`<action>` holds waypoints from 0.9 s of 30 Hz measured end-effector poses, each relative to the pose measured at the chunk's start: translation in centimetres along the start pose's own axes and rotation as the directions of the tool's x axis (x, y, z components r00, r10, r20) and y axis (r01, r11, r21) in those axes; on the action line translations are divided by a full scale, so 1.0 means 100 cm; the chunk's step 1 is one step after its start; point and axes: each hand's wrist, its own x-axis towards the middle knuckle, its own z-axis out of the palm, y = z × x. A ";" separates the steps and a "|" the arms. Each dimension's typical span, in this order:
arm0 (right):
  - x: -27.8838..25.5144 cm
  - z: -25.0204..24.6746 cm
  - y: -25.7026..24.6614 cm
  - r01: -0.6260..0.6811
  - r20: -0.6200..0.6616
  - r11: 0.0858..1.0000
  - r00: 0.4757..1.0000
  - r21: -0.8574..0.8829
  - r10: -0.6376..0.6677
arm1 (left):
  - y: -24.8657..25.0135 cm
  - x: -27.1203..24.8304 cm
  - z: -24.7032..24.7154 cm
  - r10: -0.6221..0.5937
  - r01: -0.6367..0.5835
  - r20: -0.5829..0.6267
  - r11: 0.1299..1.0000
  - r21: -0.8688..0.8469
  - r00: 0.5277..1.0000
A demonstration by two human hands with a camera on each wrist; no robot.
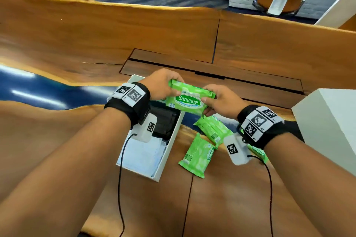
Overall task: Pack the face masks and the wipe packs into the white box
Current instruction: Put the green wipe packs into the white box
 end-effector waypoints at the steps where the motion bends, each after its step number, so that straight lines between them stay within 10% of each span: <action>1: 0.010 0.008 -0.005 0.015 -0.033 1.000 0.999 -0.016 -0.015 | -0.006 0.004 -0.006 -0.003 0.004 -0.024 0.999 0.042 1.000; 8: 0.071 0.061 -0.023 0.046 -0.192 0.967 0.977 -0.253 -0.096 | -0.060 0.029 -0.026 -0.063 0.110 -0.241 0.977 0.184 0.968; 27: 0.083 0.074 0.010 -0.217 -0.084 0.916 0.976 -0.337 0.200 | -0.103 0.052 0.017 -0.045 0.073 -0.068 0.867 0.493 0.997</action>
